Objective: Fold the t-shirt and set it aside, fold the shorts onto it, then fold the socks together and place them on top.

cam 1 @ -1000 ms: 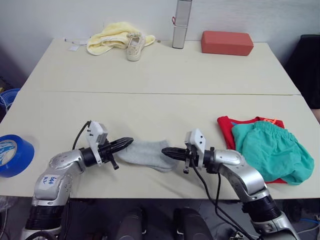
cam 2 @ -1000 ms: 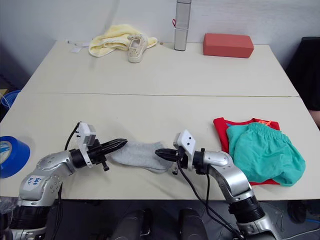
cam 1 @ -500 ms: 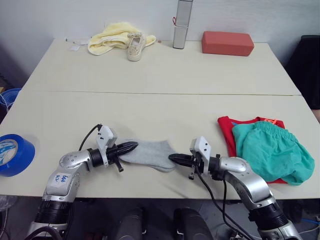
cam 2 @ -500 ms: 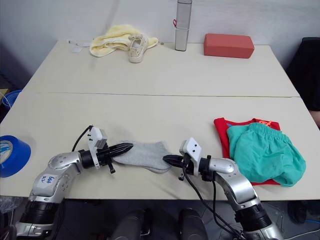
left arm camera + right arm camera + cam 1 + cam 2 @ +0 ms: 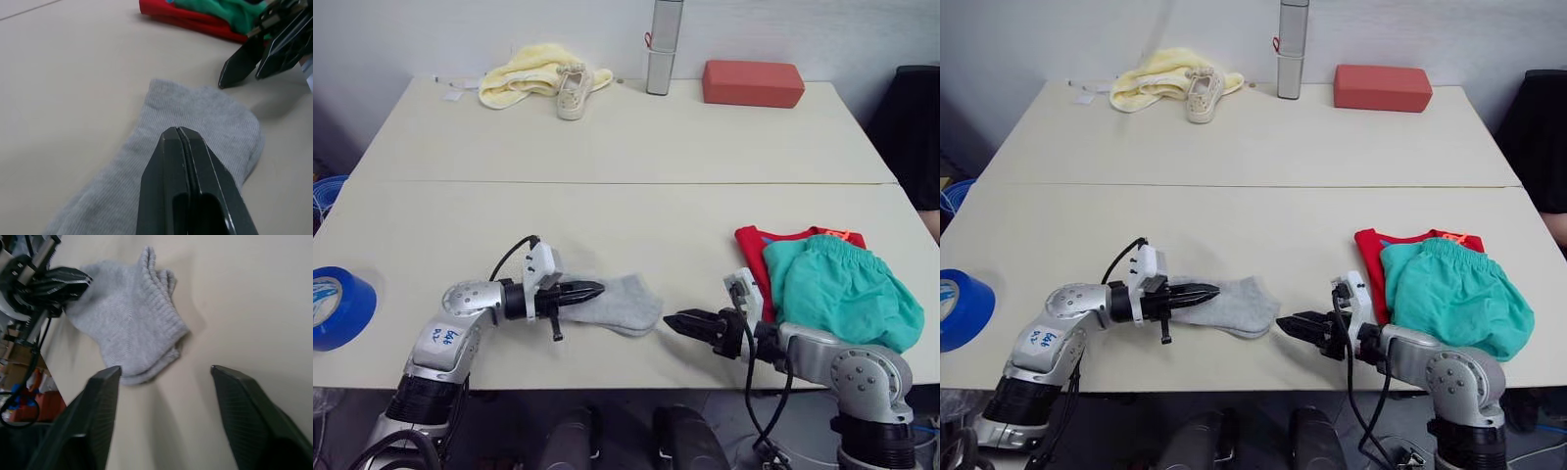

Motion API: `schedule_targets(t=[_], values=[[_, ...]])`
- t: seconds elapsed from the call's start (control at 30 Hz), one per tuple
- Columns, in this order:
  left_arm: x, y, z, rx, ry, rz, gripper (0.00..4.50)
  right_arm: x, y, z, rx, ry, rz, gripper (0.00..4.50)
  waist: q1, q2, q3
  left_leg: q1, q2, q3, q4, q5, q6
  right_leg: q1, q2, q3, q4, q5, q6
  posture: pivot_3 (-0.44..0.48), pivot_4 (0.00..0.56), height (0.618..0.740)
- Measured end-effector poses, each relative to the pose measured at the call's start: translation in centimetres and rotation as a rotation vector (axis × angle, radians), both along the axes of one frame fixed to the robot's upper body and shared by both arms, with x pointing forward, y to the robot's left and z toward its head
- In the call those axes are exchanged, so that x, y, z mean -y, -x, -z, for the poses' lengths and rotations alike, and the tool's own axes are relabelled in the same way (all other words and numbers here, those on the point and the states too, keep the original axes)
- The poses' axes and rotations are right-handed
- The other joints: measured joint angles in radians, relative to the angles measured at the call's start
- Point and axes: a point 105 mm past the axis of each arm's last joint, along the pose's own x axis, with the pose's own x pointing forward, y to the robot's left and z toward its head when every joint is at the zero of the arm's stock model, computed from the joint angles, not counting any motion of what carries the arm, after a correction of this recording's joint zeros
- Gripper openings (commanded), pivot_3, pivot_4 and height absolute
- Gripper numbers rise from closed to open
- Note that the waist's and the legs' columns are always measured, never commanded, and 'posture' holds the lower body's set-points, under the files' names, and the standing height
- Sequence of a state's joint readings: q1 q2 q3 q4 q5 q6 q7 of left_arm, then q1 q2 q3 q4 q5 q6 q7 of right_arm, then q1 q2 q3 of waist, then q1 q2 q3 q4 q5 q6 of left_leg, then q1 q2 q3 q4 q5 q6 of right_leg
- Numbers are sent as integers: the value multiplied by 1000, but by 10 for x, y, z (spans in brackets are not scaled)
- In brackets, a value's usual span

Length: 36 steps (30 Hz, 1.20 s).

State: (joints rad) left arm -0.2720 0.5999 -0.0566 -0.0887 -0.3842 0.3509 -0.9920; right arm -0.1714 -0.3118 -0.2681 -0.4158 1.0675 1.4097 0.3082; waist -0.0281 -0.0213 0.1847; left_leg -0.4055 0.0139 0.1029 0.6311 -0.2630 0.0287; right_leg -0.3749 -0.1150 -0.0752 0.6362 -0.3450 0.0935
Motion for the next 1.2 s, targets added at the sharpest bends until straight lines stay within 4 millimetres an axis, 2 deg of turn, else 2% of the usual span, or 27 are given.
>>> schedule_targets(t=[0.03,0.07,0.3,0.47,0.6,0.8,0.93,0.97,1.07,1.2], values=[[-3,-1,1,-3,-6,-1,0,-4,-1,-2,-11,-20,4,4453,0,0,0,0,0,0,0,0,0,0,0,0,0,0,0,0,150,740],[-5,-1,3,-8,-9,-5,0,-8,-1,-3,-20,-37,5,4484,-1,0,0,0,0,0,0,0,0,0,0,0,0,0,0,0,150,740],[-24,-6,8,-5,-56,-33,0,-35,-8,-4,-92,-88,-11,4484,-9,-1,-1,1,0,1,-2,0,0,-1,0,1,1,-1,-1,0,150,740],[-28,-6,13,-14,-75,-39,0,-43,-10,-4,-124,-108,-34,4484,-12,-1,-1,1,0,1,-2,0,0,-1,0,1,2,-1,-1,0,150,740],[-27,-8,16,-16,-75,-38,0,-45,-11,1,-154,-105,-49,3607,-16,-1,-1,1,1,1,-2,0,0,-1,0,0,2,-1,-1,0,150,740],[-17,-14,15,-2,-61,-26,0,-52,-6,12,-223,-97,-102,1432,-15,-1,-1,0,1,1,-2,0,0,-1,1,0,5,-1,-1,0,150,740],[-15,-15,15,-4,-55,-23,0,-53,-1,5,-201,-96,-156,162,-13,-2,-2,1,0,1,-2,0,0,-1,0,0,5,-1,-1,0,150,740],[-13,-14,15,-7,-52,-20,0,-52,0,3,-193,-98,-162,33,-12,-3,-3,1,0,1,-2,0,0,0,0,0,4,-1,-1,0,150,740],[-3,-10,12,-5,-47,15,0,-45,1,4,-191,-73,-172,33,-4,-3,-3,0,0,1,-1,0,1,0,0,1,2,-1,-1,0,150,740],[11,-3,10,-8,-39,58,0,-12,-2,5,-179,35,-146,33,10,-2,-2,-2,-2,1,1,-2,4,0,-2,1,-1,0,0,0,150,740]])
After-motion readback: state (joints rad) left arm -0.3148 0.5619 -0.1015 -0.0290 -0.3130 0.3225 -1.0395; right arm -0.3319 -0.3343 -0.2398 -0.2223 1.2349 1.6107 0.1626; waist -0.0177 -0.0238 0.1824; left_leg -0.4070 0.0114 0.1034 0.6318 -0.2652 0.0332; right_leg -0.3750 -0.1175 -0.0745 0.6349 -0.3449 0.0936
